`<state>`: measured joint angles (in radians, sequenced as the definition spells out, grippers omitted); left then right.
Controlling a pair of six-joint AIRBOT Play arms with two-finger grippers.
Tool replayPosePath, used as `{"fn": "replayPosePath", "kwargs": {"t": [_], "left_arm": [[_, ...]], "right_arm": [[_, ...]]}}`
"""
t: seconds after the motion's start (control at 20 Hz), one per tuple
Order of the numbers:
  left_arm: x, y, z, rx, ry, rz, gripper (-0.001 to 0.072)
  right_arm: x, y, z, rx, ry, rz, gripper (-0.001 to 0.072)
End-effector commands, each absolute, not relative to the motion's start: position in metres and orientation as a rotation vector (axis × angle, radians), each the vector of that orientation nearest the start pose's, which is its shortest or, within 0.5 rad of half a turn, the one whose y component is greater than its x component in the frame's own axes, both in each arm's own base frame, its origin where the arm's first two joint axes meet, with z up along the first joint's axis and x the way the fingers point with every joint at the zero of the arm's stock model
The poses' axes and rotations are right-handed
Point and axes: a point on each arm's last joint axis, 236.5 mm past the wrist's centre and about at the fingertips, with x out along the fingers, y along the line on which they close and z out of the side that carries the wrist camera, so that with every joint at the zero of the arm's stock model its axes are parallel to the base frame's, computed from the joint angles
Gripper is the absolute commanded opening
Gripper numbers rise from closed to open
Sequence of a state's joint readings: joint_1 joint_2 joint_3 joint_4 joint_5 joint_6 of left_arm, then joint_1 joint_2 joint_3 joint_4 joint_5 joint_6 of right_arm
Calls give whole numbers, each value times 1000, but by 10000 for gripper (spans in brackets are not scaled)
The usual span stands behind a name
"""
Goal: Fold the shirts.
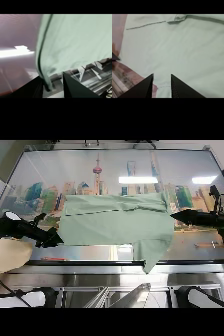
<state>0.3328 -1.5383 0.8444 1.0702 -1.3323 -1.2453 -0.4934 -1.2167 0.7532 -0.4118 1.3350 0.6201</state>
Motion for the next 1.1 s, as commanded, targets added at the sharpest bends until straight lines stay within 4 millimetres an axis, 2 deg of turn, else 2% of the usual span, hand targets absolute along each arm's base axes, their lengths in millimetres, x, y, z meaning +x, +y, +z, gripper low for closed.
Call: {"fn": "replayPosePath", "kwargs": {"t": [0.0, 0.15, 0.2, 0.25, 0.35, 0.4, 0.45, 0.5, 0.6, 0.8, 1.05], "left_arm": [[255, -33, -138, -573, 1800, -280, 286], [272, -24, -131, -551, 1753, -274, 283], [280, -19, -128, -552, 1730, -266, 229], [286, -14, -126, -547, 1709, -262, 12], [292, -12, -127, -532, 1683, -268, 22], [290, -14, -128, -528, 1690, -284, 22], [287, -15, -131, -532, 1706, -290, 22], [285, -16, -133, -539, 1721, -295, 22], [281, -18, -139, -550, 1747, -300, 22], [274, -20, -147, -570, 1786, -307, 22], [273, -21, -146, -571, 1790, -311, 22]], "right_arm": [[343, 52, 39, 691, 875, 683, 258], [342, 26, 33, 776, 907, 579, 258], [339, 13, 27, 825, 932, 517, 258], [334, -2, 20, 863, 962, 453, 259], [314, -35, -9, 901, 1075, 274, 277], [299, -51, -27, 901, 1147, 167, 368], [282, -65, -44, 872, 1222, 94, 405], [268, -70, -54, 839, 1287, 67, 403], [251, -69, -66, 795, 1356, 81, 403], [259, -45, -84, 884, 1304, 143, 384], [263, -7, -117, 904, 1374, 196, 384]]}}
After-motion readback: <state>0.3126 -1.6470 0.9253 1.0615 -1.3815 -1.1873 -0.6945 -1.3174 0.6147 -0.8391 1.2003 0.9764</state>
